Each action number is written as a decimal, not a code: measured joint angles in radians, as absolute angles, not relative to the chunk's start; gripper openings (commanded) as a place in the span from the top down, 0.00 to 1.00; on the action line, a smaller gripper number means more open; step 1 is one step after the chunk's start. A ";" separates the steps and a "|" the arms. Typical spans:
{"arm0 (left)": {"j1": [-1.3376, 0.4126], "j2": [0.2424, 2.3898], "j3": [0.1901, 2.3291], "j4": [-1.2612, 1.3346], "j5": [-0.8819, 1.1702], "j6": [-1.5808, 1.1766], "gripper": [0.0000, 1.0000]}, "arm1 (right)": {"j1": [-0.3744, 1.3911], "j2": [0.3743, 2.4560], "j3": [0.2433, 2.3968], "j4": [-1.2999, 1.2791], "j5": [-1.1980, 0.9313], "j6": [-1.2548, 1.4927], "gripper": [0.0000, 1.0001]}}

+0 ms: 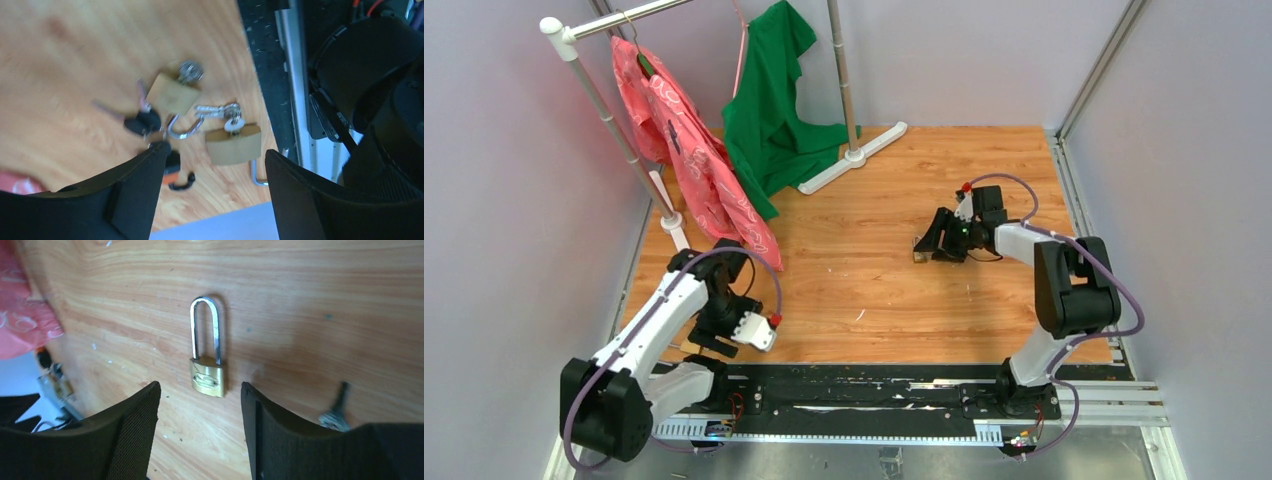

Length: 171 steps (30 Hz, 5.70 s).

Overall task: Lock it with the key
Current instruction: Place the lock at the center of the board, then pick up the lock from the center of the board, then lock the lock.

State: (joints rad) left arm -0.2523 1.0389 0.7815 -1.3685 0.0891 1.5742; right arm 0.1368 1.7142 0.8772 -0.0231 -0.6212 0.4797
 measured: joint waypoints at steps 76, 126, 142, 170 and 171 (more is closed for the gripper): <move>-0.349 1.414 1.046 -1.001 0.490 1.223 1.00 | 0.856 1.910 1.013 0.695 -0.586 1.126 0.49; -0.273 0.990 1.399 -1.184 0.668 0.944 0.32 | 0.731 1.449 1.149 0.263 -0.797 0.532 1.00; -0.318 0.590 1.031 -0.785 0.851 0.519 0.33 | 0.872 1.320 1.238 0.085 -0.741 0.471 1.00; -0.318 0.569 0.770 -0.299 0.854 0.105 1.00 | 0.769 1.281 1.320 -0.211 -0.646 0.245 0.22; -0.318 0.572 0.775 -0.318 0.850 0.104 1.00 | 0.757 1.274 1.319 -0.213 -0.646 0.229 0.22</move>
State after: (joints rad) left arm -0.3176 0.5716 0.7746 -0.3183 0.8501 0.1043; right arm 0.7574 1.2736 1.3193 -0.2127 -0.6456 0.2287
